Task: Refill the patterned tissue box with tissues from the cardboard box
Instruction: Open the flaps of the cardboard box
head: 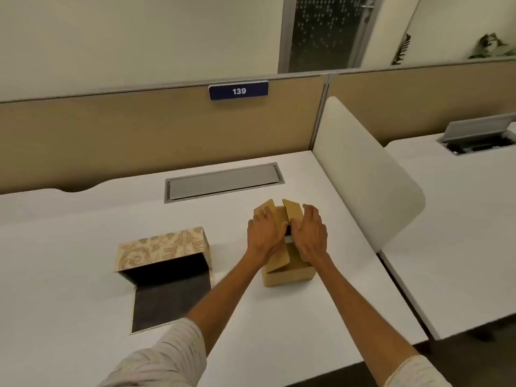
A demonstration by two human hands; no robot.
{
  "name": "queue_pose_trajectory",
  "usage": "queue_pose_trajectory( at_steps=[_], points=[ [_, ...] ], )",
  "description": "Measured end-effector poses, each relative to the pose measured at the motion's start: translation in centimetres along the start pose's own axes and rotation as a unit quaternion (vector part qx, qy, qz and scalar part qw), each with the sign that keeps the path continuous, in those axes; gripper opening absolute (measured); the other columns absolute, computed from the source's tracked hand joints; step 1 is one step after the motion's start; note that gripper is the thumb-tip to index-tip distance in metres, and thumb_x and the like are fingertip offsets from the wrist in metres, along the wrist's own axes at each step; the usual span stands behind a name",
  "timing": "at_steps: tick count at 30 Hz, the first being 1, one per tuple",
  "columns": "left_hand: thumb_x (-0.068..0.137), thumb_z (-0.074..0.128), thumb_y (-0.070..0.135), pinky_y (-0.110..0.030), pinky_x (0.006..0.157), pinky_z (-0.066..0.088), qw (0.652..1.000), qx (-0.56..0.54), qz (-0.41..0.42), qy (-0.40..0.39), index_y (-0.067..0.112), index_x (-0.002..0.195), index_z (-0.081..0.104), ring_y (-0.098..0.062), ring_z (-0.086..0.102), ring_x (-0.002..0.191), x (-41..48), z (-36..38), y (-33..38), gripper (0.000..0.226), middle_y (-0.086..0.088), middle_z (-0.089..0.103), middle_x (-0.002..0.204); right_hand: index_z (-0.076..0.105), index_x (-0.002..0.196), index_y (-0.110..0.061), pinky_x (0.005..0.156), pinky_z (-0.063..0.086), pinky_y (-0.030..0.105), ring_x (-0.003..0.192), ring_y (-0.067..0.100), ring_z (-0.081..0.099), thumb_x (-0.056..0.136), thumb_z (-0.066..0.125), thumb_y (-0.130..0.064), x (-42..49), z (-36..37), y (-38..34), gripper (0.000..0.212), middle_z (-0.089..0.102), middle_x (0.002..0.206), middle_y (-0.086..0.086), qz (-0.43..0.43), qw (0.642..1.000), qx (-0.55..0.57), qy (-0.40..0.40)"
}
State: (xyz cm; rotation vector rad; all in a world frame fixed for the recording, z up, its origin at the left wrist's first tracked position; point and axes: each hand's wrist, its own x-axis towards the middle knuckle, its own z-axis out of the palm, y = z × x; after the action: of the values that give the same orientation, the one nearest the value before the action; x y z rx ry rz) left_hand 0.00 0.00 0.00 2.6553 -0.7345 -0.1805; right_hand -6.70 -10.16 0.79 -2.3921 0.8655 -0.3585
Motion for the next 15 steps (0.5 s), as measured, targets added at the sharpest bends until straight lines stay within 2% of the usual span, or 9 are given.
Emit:
queue_pose_trajectory(
  at_steps=[5,9,13,15],
  points=[
    [0.1,0.031,0.055,-0.052,0.104,0.046,0.999,0.002,-0.034,-0.023,0.007,0.147,0.027,-0.038,0.053,0.125,0.4,1.1,0.5,0.068,-0.018,0.042,0.15,0.031,0.142,-0.011,0.106,0.037,0.044,0.128,0.032,0.045,0.095,0.048,-0.046,0.6,1.1,0.8,0.061,0.04,0.146,0.013,0.02,0.998,-0.007,-0.064],
    [0.099,0.031,0.057,-0.055,0.102,0.047,0.998,0.001,-0.05,-0.037,0.005,0.147,0.027,-0.04,0.054,0.124,0.5,1.6,0.5,0.07,-0.019,0.031,0.156,0.032,0.14,-0.011,0.106,0.037,0.043,0.127,0.032,0.047,0.094,0.047,-0.049,0.7,1.7,1.3,0.061,0.042,0.145,0.014,-0.002,0.996,-0.033,-0.08],
    [0.098,0.037,0.052,-0.05,0.091,0.053,0.998,-0.018,-0.052,-0.018,0.007,0.14,0.035,-0.038,0.061,0.113,0.5,1.4,0.7,0.061,-0.018,0.039,0.15,0.035,0.138,-0.01,0.103,0.039,0.042,0.123,0.032,0.049,0.094,0.047,-0.047,0.9,1.8,1.7,0.058,0.045,0.142,0.015,-0.024,0.995,-0.049,-0.083],
    [0.099,0.039,0.043,-0.046,0.082,0.055,0.998,-0.031,-0.047,0.001,0.007,0.134,0.04,-0.036,0.064,0.102,0.3,1.1,0.7,0.051,-0.017,0.05,0.139,0.038,0.136,-0.008,0.101,0.041,0.042,0.119,0.033,0.052,0.096,0.045,-0.043,1.0,1.7,1.7,0.052,0.049,0.138,0.016,-0.033,0.996,-0.042,-0.073]
  ],
)
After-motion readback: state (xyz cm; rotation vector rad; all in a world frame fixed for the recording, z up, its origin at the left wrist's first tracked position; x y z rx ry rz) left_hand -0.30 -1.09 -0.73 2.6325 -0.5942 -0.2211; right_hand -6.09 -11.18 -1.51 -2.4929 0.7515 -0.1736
